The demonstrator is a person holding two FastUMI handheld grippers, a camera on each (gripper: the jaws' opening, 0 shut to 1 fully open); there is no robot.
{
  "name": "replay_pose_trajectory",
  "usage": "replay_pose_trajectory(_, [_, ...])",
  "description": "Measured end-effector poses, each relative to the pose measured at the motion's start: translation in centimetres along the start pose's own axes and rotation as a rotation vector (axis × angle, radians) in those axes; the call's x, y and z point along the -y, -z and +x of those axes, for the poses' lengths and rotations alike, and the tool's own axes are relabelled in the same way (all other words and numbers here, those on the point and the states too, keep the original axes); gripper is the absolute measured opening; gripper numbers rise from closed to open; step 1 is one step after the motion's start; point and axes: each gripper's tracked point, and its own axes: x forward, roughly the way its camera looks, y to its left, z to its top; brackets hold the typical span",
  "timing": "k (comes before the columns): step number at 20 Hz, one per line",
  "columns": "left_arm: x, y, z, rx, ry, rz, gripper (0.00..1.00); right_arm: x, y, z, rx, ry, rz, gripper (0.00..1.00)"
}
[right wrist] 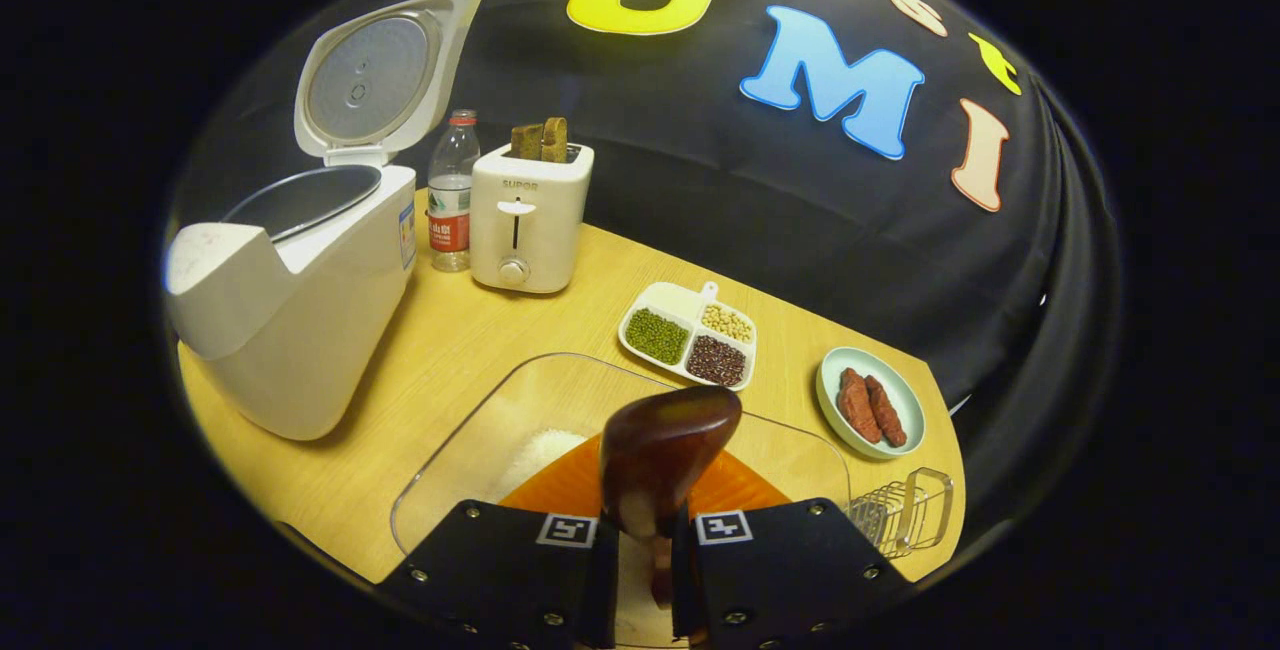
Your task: Close the left gripper, press the button to open the rice cooker; take a wooden spoon from the chopstick holder with the right hand, scoop a spoonful of rice and pour it into the rice cooker, then put the wooden spoon back into the chopstick holder.
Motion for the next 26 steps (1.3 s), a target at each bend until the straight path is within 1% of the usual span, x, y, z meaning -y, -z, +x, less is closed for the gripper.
replay_pose_trajectory(1, [-0.1,0.3,-0.1,-0.005,-0.001,0.001,0.97,-0.6,-0.1,0.1,-0.004,-0.019,0.03,0.22])
replay_pose_trajectory(2, [-0.2,0.3,-0.1,-0.009,-0.003,-0.001,0.96,-1.3,-0.4,0.1,-0.006,-0.039,0.061,0.22])
replay_pose_trajectory(3, [-0.4,0.3,-0.1,-0.012,-0.005,-0.004,0.98,-2.0,-0.6,0.0,-0.009,-0.062,0.097,0.22])
replay_pose_trajectory(5, [-0.7,0.2,-0.4,-0.013,-0.009,-0.004,0.97,-3.2,-1.0,0.0,-0.023,-0.108,0.175,0.22])
replay_pose_trajectory(9, [-1.2,0.2,-0.5,-0.013,-0.019,0.001,0.98,-4.2,-1.7,-0.1,-0.03,-0.167,0.307,0.22])
replay_pose_trajectory(13, [-1.1,0.4,-0.6,-0.023,-0.023,-0.008,0.98,-4.0,-2.2,-0.5,-0.042,-0.263,0.546,0.22])
replay_pose_trajectory(17, [-0.6,-0.2,-0.7,-0.015,-0.018,-0.001,0.98,-2.4,-2.2,-0.7,-0.054,-0.35,0.814,0.22])
replay_pose_trajectory(21, [-0.1,-0.8,-0.7,-0.007,-0.01,0.013,0.97,-0.5,-2.5,-1.4,-0.027,-0.402,0.962,0.21])
replay_pose_trajectory(23, [0.3,-1.2,-0.7,-0.002,-0.006,0.023,0.98,0.7,-2.9,-1.9,-0.004,-0.429,1.047,0.22])
replay_pose_trajectory(25, [0.2,-1.6,-0.6,-0.002,-0.011,0.049,0.98,2.3,-3.2,-2.4,0.022,-0.449,1.14,0.22])
replay_pose_trajectory(26, [0.2,-1.9,-0.6,0.004,-0.011,0.058,0.95,3.1,-3.3,-2.5,0.031,-0.463,1.2,0.22])
